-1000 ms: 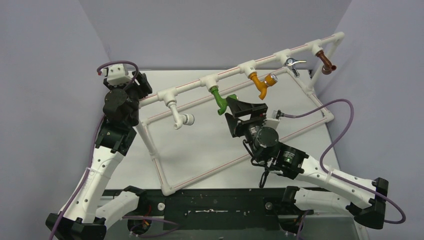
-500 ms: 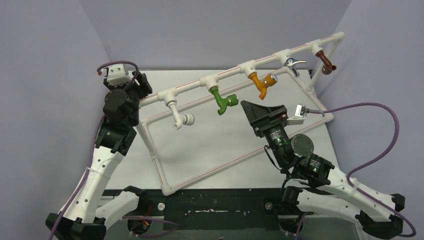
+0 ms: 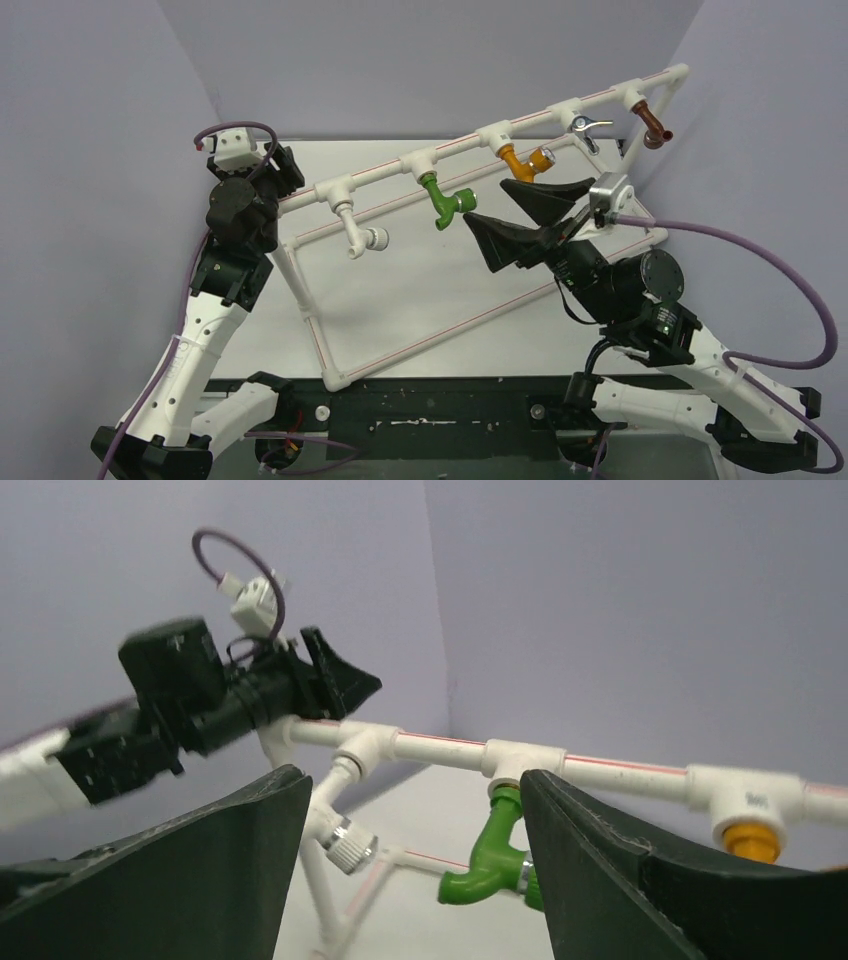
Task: Install the water faucets
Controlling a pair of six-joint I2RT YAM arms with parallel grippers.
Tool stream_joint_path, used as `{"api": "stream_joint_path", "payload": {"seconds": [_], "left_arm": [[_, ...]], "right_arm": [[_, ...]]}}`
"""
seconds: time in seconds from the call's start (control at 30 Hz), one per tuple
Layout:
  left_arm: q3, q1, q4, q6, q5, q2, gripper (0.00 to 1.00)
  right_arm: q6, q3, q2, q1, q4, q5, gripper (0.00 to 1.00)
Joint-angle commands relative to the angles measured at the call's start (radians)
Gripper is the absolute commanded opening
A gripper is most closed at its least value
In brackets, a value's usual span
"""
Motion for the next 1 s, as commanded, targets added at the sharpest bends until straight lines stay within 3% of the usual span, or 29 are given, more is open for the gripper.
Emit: {"api": "stream_joint_path", "payload": {"seconds": [0.0,0.3,0.6,0.97], "left_arm": [[-0.062,-0.016,-0.247,0.023,0.025,0.033,0.58],[-0.061,-0.016,-0.247,0.023,0.027,0.034,0.58],[-0.06,-0.016,-0.248,0.024,0.028,0.035,0.58],[-0.059,-0.015,-0.249,0.025,0.027,0.033,0.58]], "right_arm": [[-0.473,0.082,0.044,-0.007,-0.142,-0.266,0.78],[-0.989,0.064,0.05,-0.005,-0.294,-0.387,0.8],[-1.263,-0.023,0.079,-0.004,-0.269,-0.253,0.82],[-1.517,-0.18,0.165,0.065,0.063,0.047,0.77]]}}
